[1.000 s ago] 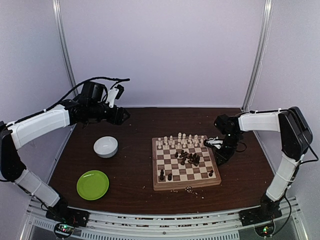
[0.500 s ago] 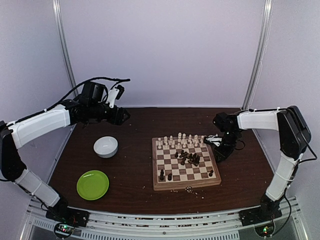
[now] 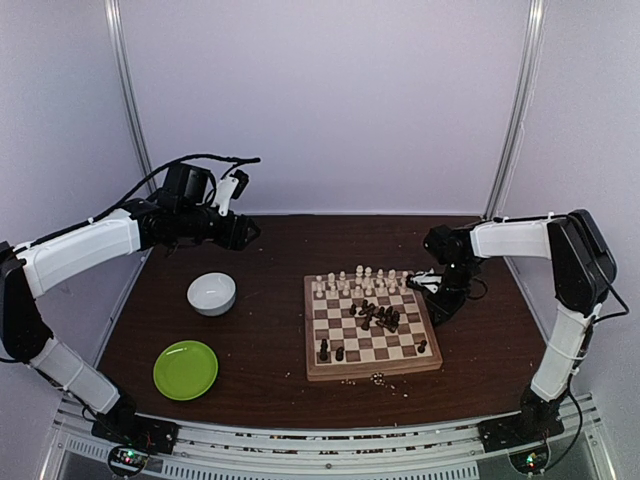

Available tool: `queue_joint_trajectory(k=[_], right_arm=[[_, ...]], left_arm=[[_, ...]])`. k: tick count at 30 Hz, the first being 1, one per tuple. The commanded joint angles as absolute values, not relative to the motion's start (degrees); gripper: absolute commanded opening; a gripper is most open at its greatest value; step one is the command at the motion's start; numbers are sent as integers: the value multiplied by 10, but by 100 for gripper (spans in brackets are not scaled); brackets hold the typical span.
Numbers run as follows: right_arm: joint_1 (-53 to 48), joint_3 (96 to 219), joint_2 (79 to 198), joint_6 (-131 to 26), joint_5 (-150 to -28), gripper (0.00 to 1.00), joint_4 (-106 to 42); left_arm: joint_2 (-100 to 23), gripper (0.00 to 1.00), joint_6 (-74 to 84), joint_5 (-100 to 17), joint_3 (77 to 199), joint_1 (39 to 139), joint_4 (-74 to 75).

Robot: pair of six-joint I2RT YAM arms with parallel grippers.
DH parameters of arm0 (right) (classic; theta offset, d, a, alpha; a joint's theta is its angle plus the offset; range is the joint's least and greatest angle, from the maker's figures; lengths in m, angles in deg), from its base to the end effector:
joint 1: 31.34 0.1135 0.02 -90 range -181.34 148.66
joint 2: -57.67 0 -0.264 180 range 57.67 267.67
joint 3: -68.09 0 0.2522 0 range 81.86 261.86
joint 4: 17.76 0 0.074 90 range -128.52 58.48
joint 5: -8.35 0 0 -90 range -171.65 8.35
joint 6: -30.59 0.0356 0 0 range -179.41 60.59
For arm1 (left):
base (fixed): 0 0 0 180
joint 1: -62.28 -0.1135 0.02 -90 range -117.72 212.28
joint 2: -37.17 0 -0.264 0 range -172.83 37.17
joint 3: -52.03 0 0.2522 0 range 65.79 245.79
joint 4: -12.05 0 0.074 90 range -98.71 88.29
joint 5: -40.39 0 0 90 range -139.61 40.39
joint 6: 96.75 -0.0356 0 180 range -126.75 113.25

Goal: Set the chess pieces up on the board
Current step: Pick up the pawn from the center of the board.

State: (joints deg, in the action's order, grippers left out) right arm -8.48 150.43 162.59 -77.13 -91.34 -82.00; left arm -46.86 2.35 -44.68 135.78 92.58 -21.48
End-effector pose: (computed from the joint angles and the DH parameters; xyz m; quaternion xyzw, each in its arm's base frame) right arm 0.2989 0.1325 0.1628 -0.3476 0.9334 0.0856 0.0238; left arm 0.2883 -0.1720 0.3139 0.1820 0.8626 -0.1943 0.4302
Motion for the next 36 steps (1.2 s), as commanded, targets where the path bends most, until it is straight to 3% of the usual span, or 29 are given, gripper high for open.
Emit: queue_joint_trajectory(k=[1, 20, 27, 31, 36], right_arm=[[-84, 1527, 1640, -768, -897, 25, -834], [-78, 1530, 1649, -782, -888, 19, -852], [-69, 1543, 1661, -797, -880, 19, -871], [-65, 1552, 1669, -804, -876, 23, -880], [-59, 1566, 1677, -795, -868, 20, -878]], left_arm=[[-474, 63, 22, -447, 1377, 921, -205], [-480, 64, 23, -448, 1376, 921, -204], [-479, 64, 24, -448, 1376, 921, -204], [-477, 64, 24, -448, 1376, 921, -203], [-476, 64, 24, -447, 1376, 921, -203]])
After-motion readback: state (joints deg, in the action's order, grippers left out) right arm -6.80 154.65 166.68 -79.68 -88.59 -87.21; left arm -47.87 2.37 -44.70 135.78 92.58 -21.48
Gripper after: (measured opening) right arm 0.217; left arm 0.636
